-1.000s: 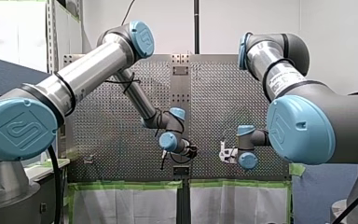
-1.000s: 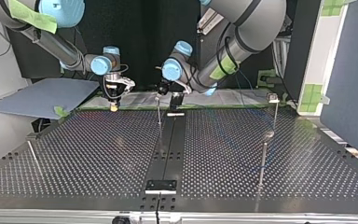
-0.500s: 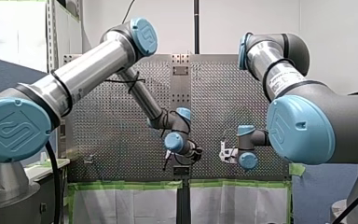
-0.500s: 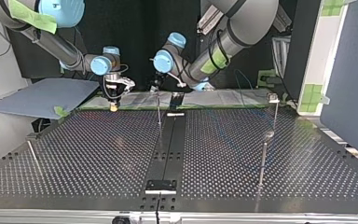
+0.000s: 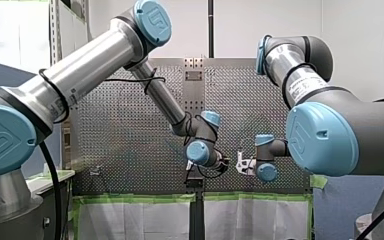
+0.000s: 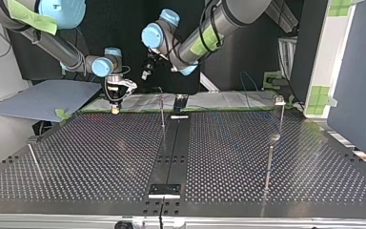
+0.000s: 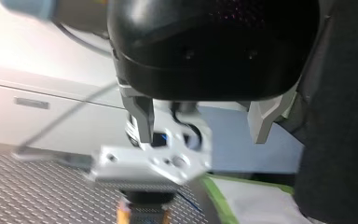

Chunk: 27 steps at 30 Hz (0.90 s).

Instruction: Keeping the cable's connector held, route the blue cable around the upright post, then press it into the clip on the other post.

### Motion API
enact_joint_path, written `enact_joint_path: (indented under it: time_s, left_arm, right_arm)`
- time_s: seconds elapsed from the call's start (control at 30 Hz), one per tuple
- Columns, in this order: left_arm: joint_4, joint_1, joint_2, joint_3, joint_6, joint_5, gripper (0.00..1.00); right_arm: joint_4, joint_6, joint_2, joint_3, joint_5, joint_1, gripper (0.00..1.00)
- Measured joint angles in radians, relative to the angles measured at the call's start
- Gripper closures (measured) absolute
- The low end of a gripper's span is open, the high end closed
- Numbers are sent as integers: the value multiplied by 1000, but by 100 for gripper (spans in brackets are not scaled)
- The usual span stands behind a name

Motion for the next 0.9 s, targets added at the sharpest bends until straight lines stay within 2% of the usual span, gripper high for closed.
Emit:
enact_joint_path:
  time_s: [0.13, 0.5, 0.67, 0.9]
  left_arm:
    - [41, 14, 41, -41, -39, 8, 0]
    - [161, 130, 163, -163, -160, 85, 0]
    - [197, 182, 219, -219, -216, 72, 0]
    - [230, 198, 288, -288, -274, 48, 0]
  right_arm:
    - [1, 0, 0, 0, -5, 0, 100]
    - [6, 2, 1, 0, -7, 0, 100]
    - [6, 3, 1, 0, -8, 0, 100]
    - [12, 5, 1, 0, -8, -3, 100]
